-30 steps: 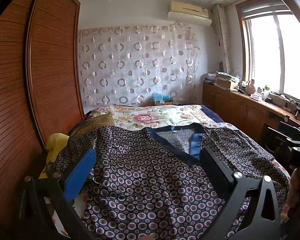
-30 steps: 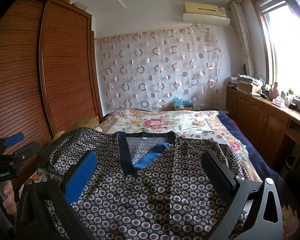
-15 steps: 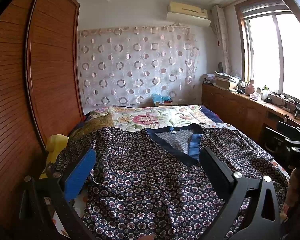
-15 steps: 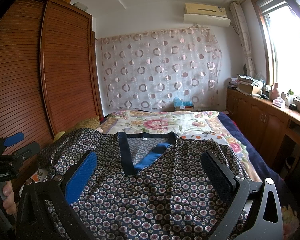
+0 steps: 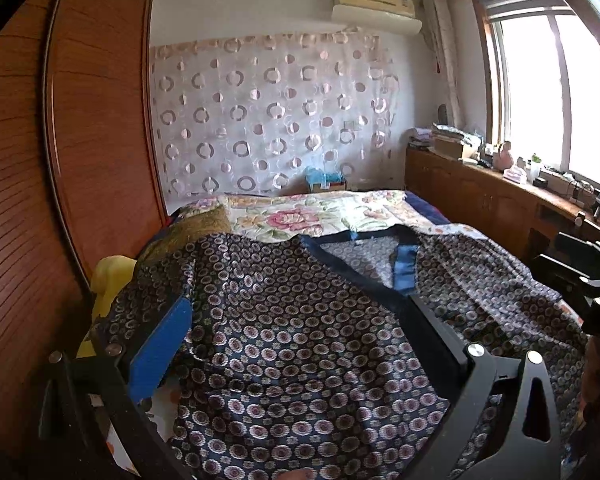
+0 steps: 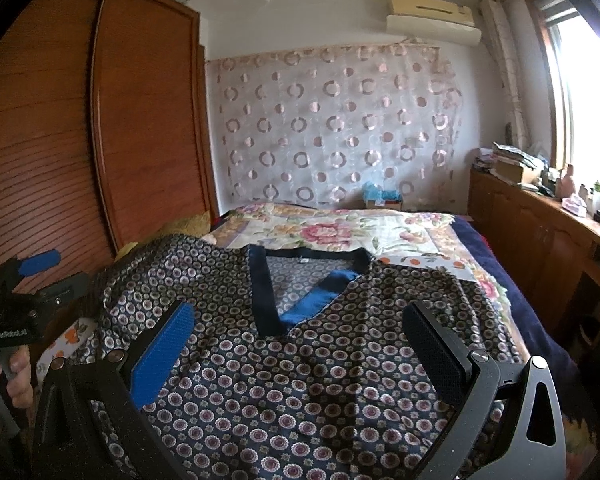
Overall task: Fold small clothes
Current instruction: 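Lower the left gripper onto the robe's side edge and grasp it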
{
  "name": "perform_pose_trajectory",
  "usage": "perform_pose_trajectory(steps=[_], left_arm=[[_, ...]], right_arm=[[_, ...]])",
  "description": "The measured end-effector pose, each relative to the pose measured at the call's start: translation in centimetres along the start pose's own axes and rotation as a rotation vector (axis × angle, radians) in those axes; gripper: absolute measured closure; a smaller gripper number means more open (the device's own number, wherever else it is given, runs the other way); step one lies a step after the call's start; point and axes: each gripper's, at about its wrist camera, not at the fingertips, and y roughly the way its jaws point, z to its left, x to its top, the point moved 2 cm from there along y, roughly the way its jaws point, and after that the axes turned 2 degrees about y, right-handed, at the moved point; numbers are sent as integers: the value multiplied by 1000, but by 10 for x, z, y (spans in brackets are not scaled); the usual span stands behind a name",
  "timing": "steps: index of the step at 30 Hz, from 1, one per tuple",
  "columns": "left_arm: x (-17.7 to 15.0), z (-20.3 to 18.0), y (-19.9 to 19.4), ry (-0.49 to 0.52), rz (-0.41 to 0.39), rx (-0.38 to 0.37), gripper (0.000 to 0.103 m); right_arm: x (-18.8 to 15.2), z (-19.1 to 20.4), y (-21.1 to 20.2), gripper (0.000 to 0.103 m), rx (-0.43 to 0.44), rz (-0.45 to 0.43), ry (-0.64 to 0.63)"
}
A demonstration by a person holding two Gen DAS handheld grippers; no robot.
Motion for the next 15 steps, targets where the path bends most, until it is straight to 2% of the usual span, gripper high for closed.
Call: perform_pose_trajectory(steps=[8, 15], left_arm=[[-19, 26, 26, -10, 62, 24, 0], [-43, 62, 44, -9, 136, 42, 0]], right_arm=[[-1, 5, 24, 0, 51, 54, -51], [-8, 7, 48, 0, 116, 155, -73]])
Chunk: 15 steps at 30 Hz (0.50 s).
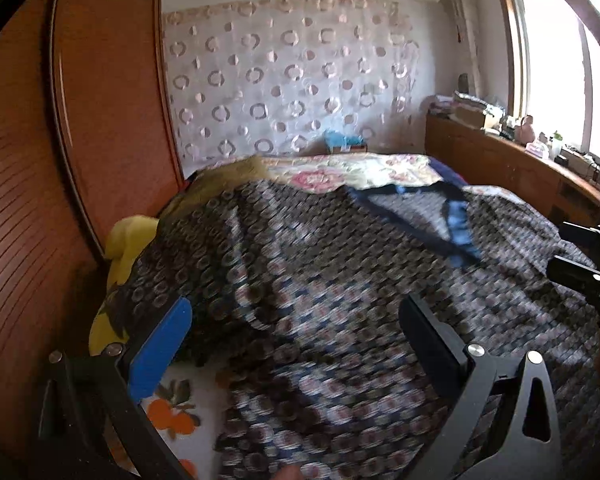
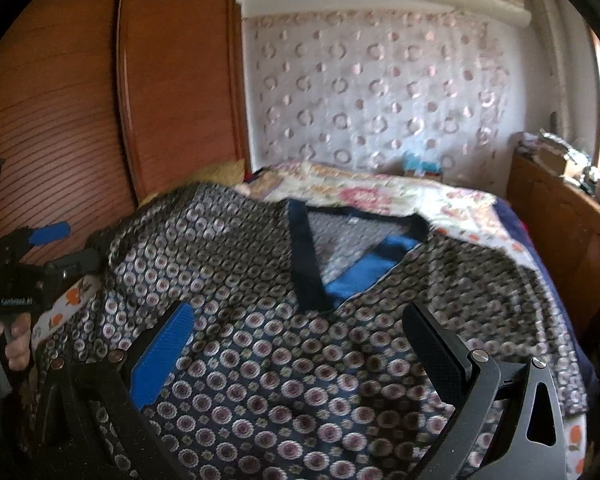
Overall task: Fold small clothes
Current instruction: 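Lower the left gripper onto the robe's side edge and grasp it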
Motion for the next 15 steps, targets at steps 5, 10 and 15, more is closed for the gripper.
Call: perform_pose_trajectory(steps=[5, 10, 15], left_arm=[[-14, 34, 8, -18, 48, -8, 0], [-23, 62, 14, -17, 90, -9, 8], [-30, 79, 41, -3, 184, 7, 26]], right_arm=[[-3, -1, 3, 0, 25, 54, -17], [7, 0, 4, 0, 47, 76, -40], [13, 12, 15, 0, 73, 90, -85]])
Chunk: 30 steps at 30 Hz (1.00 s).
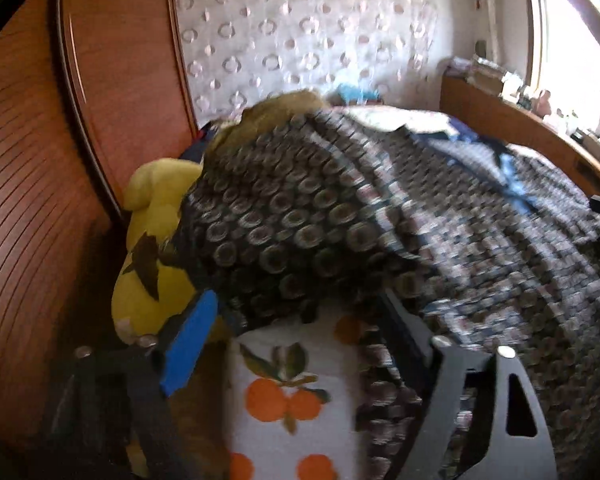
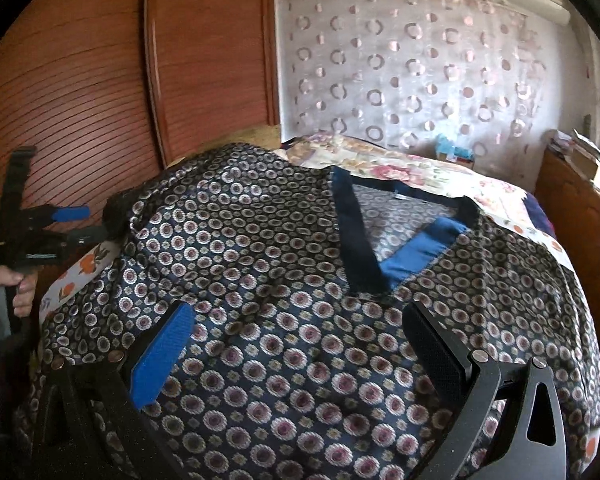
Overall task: Fold small clothes
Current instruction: 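Lower the left gripper onto the robe's side edge and grasp it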
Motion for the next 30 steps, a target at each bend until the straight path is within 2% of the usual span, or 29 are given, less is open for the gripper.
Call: perform_pose_trajectory(steps=[3, 6, 8, 10, 12, 13, 16, 24, 30], left_arm=[[0, 4, 13, -5, 35, -20, 34], [1, 4, 22, 13, 55, -15, 36], [1, 4, 26, 18, 60, -22, 46], [1, 4, 31, 16, 76, -57, 68], [2, 4, 33, 13, 75, -76, 76], [2, 5, 32, 13, 69, -78, 85], [5, 8, 29, -1, 52, -92, 98], [34, 9, -1, -12, -64, -75, 102], [72, -11, -15, 45, -130, -88, 102]], right_arm=[[10, 4, 10, 0, 25, 13, -20], [23, 11, 20, 0, 57, 26, -38], [30, 17, 28, 0, 75, 27, -47], [35, 19, 33, 0, 103, 34, -34], [35, 23, 34, 0, 133, 26, -14], [34, 25, 30, 0, 148, 13, -7], [29, 24, 25, 0, 155, 0, 1], [14, 8, 17, 0, 127, -8, 35], [11, -1, 5, 0, 100, -34, 57]])
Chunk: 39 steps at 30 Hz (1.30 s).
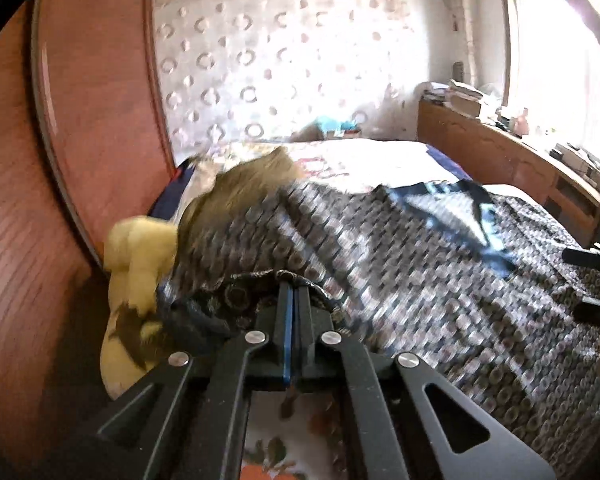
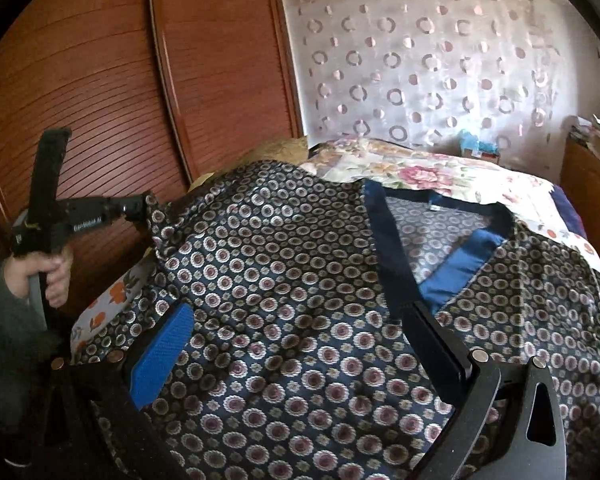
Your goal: Fold small clothes
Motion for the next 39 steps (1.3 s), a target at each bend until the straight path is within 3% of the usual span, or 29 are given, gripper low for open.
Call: perform_pose_trajectory(steps=[5, 12, 14, 16, 18, 22, 29, 34, 39], left_arm=[[15, -36, -1, 61, -16, -66, 102], [-7, -55, -8, 20, 28, -133, 100], [-14, -52, -16, 4, 28, -127, 85], [-20, -47, -27, -14, 8, -122, 63], [-26, -37, -40, -41, -10, -120, 56], [-37, -18, -61, -80, -47, -81, 27], [-52, 18, -87, -151, -98, 21, 23], [-62, 38, -94, -167, -97, 73, 23], [-72, 46, -93, -182, -86, 83, 23]], right_arm=[[-3, -7, -8, 0, -16, -13, 14], [-10, -13, -7, 0, -24, 0, 31], [-8, -13, -8, 0, -24, 1, 38], [-6, -12, -5, 0, -23, 4, 42], [-2, -15, -7, 0, -21, 8, 39], [7, -8, 0, 0, -16, 16, -1], [42, 32, 24, 4, 68, 1, -121], [69, 75, 61, 19, 164, 27, -203], [83, 119, 111, 30, 246, 108, -284]])
